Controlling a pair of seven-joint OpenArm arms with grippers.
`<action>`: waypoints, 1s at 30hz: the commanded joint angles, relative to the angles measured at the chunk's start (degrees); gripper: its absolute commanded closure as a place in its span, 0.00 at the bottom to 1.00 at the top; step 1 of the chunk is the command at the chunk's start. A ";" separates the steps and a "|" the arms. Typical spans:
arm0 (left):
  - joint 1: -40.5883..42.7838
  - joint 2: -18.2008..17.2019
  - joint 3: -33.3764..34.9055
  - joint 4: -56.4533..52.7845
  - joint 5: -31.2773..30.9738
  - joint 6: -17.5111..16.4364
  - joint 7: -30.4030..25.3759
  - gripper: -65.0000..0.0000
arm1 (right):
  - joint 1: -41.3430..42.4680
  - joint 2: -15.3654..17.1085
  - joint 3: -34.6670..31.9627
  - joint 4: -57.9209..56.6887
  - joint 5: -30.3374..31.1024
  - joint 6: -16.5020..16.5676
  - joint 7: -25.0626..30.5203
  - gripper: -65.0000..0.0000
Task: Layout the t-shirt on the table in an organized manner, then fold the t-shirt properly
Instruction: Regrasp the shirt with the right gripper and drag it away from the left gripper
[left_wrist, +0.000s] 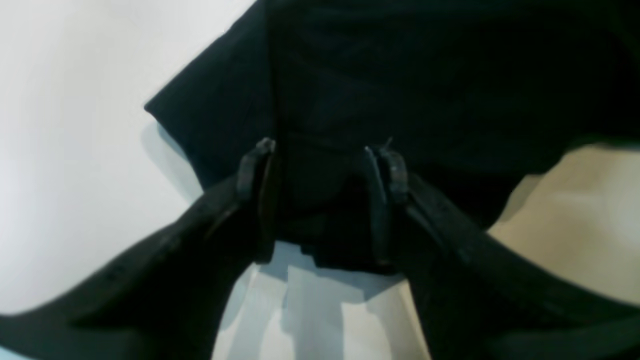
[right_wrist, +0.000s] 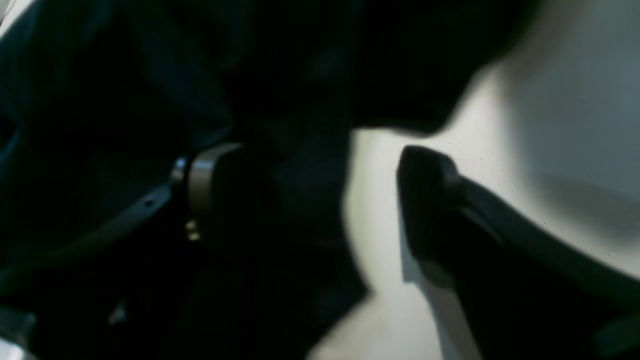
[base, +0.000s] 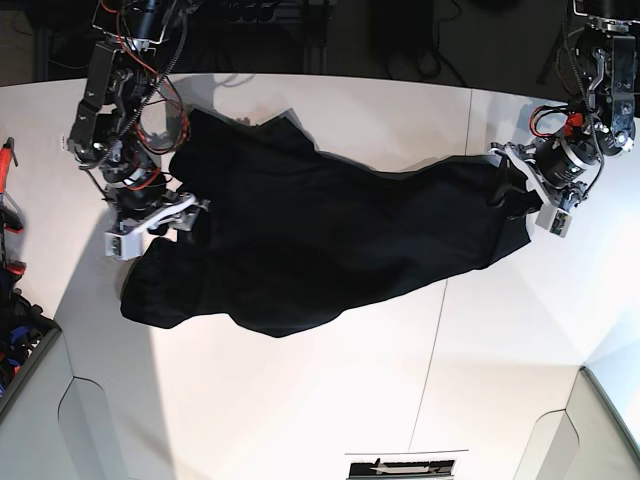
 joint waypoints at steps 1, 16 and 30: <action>-0.50 -0.98 -0.46 0.35 -0.61 -0.17 -1.79 0.56 | 1.27 0.44 -1.31 0.28 0.79 0.70 1.40 0.31; -5.77 -5.92 -0.63 -1.49 4.00 1.90 -9.44 1.00 | 2.34 -2.51 -5.27 6.47 -9.64 1.51 7.67 1.00; -5.75 -11.13 -4.96 21.73 -5.01 2.78 6.01 1.00 | -14.29 -1.70 7.78 43.91 0.44 1.36 -3.76 1.00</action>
